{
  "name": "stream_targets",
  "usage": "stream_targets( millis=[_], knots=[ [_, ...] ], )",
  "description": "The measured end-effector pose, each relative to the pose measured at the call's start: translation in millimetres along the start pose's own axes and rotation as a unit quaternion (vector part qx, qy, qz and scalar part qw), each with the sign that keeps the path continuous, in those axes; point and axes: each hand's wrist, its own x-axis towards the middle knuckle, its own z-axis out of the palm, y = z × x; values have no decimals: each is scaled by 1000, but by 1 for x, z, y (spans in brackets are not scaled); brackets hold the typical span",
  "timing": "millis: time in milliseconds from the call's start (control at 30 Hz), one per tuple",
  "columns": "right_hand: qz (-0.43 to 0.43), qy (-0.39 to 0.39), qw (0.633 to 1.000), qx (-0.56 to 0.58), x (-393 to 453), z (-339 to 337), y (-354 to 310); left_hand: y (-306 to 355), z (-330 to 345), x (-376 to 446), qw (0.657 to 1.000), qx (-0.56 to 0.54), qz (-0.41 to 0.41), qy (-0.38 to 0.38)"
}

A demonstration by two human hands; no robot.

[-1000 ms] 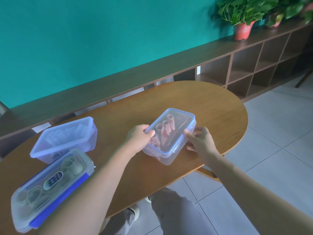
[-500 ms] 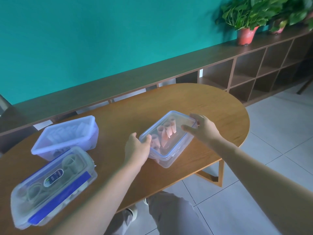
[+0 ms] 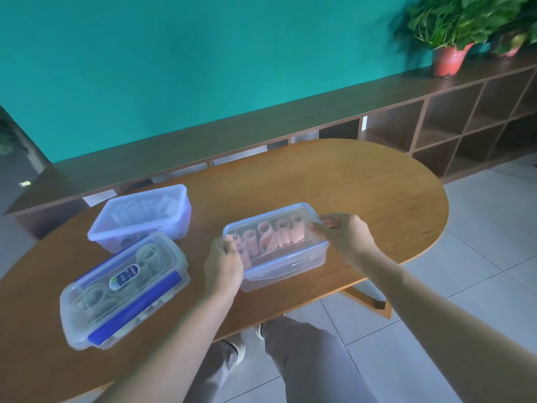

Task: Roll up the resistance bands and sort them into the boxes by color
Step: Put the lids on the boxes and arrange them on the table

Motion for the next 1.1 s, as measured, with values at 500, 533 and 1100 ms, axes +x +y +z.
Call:
stream_targets(
  millis=[500, 533, 1100],
  knots=[
    [32, -29, 998, 34, 3, 3, 7, -7, -8, 21, 994, -2, -31, -107],
    [31, -29, 999, 29, 2, 3, 6, -9, -10, 22, 994, 48, -8, -98],
    [41, -39, 998, -37, -9, 3, -9, -9, -20, 15, 988, 138, 76, -5]
  ],
)
